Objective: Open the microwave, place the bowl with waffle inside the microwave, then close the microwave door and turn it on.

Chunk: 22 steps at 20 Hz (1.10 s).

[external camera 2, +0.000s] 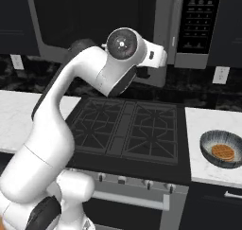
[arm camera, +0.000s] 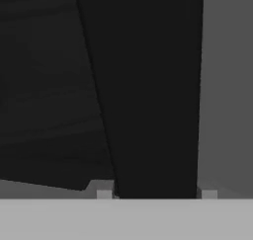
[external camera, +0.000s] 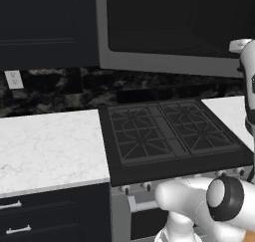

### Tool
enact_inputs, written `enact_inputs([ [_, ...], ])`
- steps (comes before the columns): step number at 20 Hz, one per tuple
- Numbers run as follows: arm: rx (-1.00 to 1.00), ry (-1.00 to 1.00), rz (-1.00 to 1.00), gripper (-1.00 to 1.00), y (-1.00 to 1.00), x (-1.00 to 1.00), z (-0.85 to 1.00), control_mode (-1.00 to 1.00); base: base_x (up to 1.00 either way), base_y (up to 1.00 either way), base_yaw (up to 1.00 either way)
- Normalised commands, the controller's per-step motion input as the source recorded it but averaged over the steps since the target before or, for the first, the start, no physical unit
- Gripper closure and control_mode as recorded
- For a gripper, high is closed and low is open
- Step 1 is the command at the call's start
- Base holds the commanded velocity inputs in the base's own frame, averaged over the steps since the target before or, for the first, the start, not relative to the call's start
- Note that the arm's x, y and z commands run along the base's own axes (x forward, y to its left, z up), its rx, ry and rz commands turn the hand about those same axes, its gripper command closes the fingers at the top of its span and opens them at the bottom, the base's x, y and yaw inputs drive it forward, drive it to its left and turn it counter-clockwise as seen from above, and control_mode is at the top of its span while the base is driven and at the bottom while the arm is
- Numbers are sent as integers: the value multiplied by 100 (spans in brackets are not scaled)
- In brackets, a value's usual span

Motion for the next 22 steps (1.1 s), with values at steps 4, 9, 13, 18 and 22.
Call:
enact_inputs([
  [4,-6,0,-3,100,97,-81,0,-100,0,0,0],
  [9,-5,0,-2,100,91,-84,0,-100,0,0,0],
  [13,-5,0,-3,100,90,-83,0,-100,0,0,0],
  [18,-3,0,-5,100,73,-63,0,-100,0,0,0],
  [22,-3,1,-10,-100,48,-40,0,-100,0,0,0],
])
